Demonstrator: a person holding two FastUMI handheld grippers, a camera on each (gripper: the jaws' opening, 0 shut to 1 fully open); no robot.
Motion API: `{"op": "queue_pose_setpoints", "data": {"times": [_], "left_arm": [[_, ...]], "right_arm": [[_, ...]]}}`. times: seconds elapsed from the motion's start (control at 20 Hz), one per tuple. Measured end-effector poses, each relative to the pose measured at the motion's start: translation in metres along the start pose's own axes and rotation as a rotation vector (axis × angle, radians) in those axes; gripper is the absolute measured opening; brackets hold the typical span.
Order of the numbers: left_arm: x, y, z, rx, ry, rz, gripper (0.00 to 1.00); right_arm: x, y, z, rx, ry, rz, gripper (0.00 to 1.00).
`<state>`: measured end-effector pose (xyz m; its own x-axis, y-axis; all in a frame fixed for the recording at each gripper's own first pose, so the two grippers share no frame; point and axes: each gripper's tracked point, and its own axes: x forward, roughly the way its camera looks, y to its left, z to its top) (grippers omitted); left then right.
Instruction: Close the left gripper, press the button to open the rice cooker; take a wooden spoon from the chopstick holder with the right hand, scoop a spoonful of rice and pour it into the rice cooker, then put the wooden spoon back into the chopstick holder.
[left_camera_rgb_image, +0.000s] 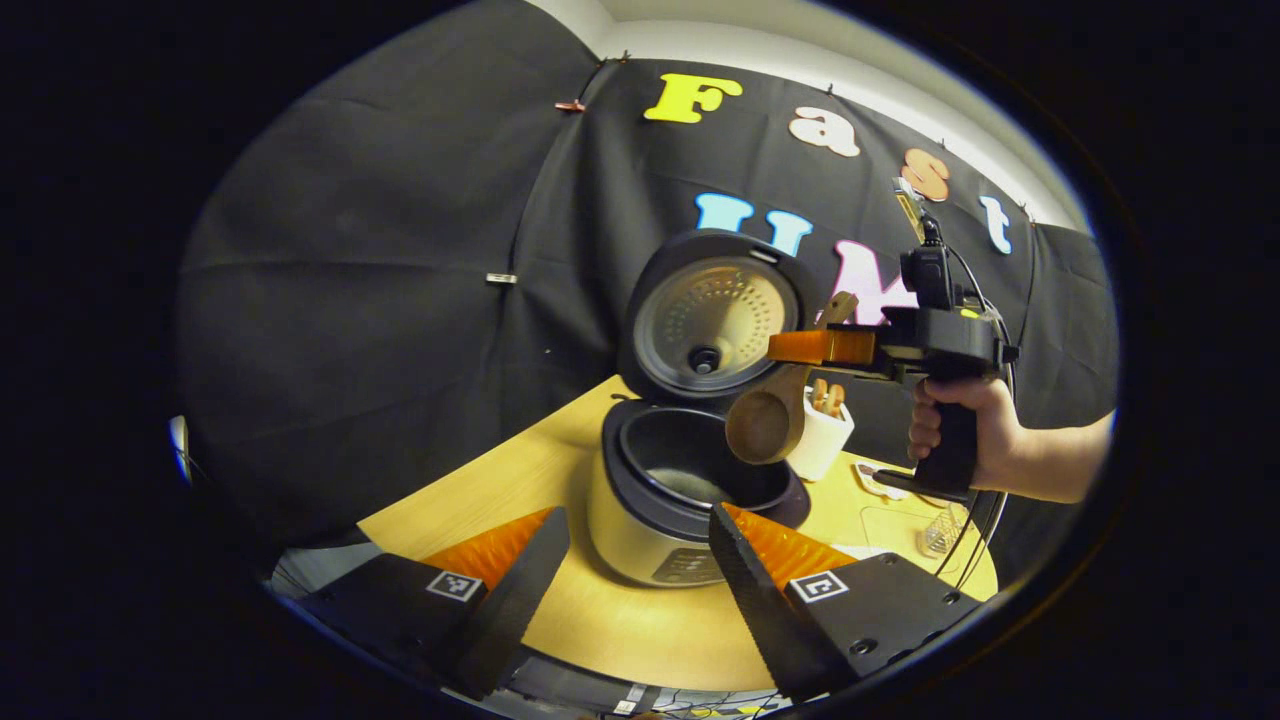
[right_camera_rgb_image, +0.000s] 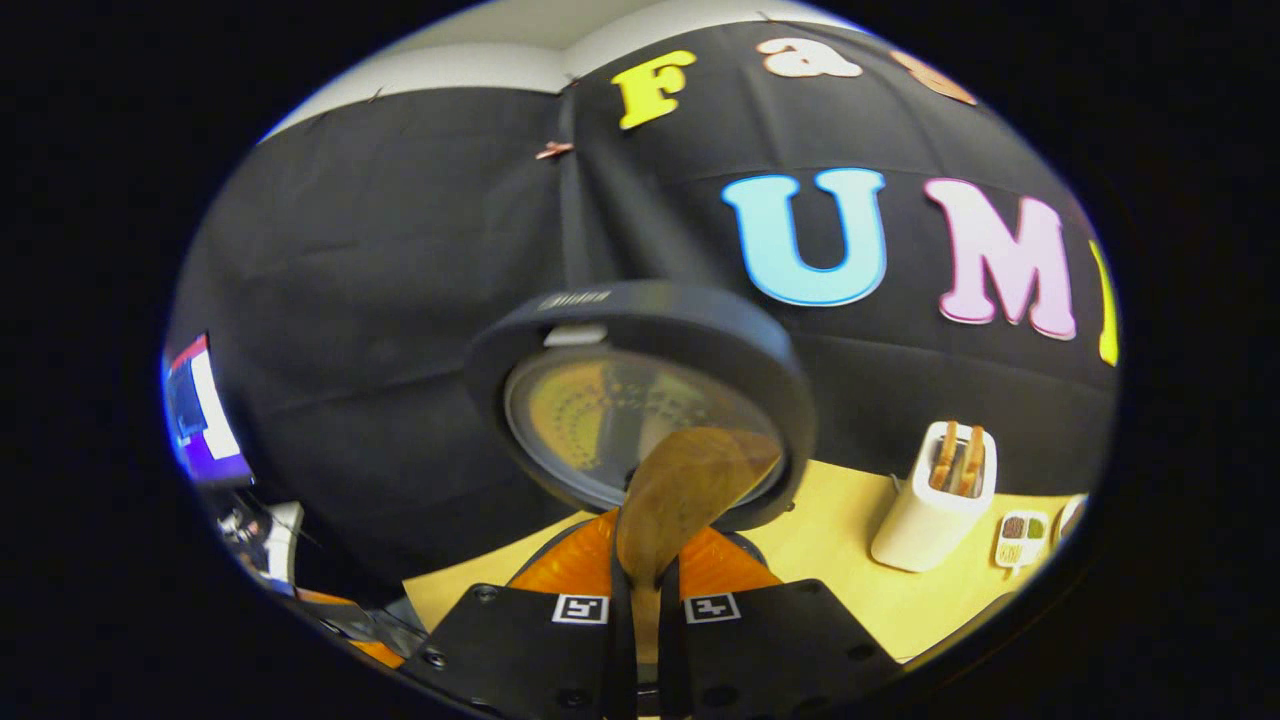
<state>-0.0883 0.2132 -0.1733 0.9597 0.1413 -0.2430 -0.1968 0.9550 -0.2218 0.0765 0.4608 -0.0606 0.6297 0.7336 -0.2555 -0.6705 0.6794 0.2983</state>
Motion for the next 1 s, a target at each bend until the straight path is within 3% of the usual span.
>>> {"op": "queue_pose_setpoints", "data": {"times": [0.25, 0.5, 0.7, 1.0], "left_arm": [[0.006, -0.050, 0.007, 0.052, -0.012, -0.089, 0.96], [0.012, -0.108, 0.005, 0.075, 0.007, -0.183, 0.96], [0.014, -0.154, 0.005, 0.089, 0.013, -0.244, 0.96], [0.020, -0.203, -0.002, 0.112, 0.036, -0.259, 0.96]], "right_arm": [[-0.053, -0.083, 0.031, 0.111, -0.075, -0.147, 0.13], [-0.145, -0.177, 0.046, 0.182, -0.142, -0.329, 0.12], [-0.206, -0.260, 0.035, 0.277, -0.184, -0.490, 0.12], [-0.286, -0.373, 0.005, 0.401, -0.223, -0.711, 0.12]]}}
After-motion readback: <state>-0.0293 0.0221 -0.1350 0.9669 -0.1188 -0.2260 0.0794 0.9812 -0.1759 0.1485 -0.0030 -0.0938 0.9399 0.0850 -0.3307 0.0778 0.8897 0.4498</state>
